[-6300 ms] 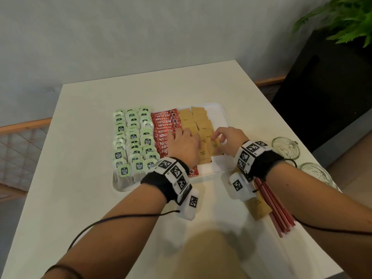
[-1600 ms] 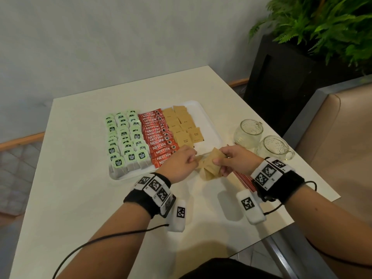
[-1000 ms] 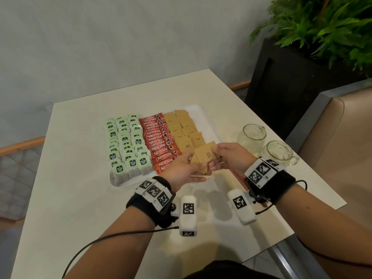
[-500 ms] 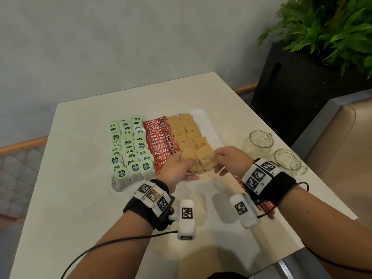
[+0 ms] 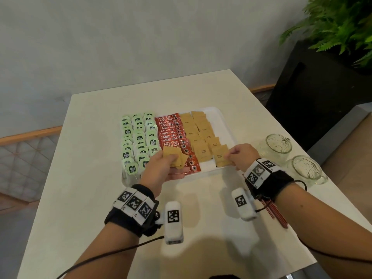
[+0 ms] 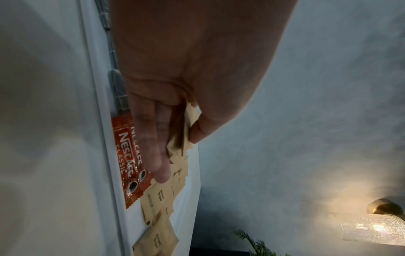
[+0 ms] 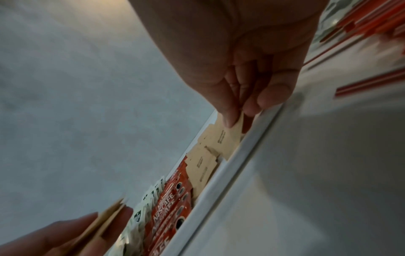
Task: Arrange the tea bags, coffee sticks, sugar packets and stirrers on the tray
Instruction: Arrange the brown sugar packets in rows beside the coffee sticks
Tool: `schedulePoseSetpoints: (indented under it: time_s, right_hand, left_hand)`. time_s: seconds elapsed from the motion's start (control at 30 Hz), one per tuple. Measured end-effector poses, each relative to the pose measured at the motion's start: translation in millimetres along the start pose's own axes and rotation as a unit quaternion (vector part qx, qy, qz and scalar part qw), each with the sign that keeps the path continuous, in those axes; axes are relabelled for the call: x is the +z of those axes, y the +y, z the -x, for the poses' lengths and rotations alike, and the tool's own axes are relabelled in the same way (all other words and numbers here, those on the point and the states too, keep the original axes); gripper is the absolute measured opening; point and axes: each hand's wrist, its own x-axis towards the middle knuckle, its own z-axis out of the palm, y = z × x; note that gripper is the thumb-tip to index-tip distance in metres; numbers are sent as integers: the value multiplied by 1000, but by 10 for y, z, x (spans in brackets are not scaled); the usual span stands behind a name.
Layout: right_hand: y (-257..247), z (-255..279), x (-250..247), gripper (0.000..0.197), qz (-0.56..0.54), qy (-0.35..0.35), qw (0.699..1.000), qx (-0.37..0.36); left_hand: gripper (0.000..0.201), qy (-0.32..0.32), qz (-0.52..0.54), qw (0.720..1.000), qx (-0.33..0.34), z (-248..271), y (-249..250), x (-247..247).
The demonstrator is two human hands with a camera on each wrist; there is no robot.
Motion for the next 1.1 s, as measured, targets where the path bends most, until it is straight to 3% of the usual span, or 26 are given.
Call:
schedulePoseSetpoints:
  time_s: [0.2,0.43,0.6,0.8,1.0,1.1]
  right_hand:
    - [-46,-59,4,24,11,0,1000,13]
    - [-72,-62,-9,28,23,-5,1000,15]
    - [-17,-37,22,25,-16,18,998,-59]
    - [-219,167,116,23,-177,-96,965,-170]
    - [-225,143,129,19,-187,-105,960,-181]
    - [-242,82,45,15,-226,-71,957,-168]
  left_hand:
    - [24,-13,6,1000,0,-14,12,-11]
    - [39,-96,41,995,2,-44,-11,44]
    - [41,-121,12,992,30,-36,-27,141]
    - [34,-139,-50,987,57,-12,-62,322]
    - [31,-120,-77,988,55,43,-77,369]
    - [33,-79,-80,992,57,32,-25,295]
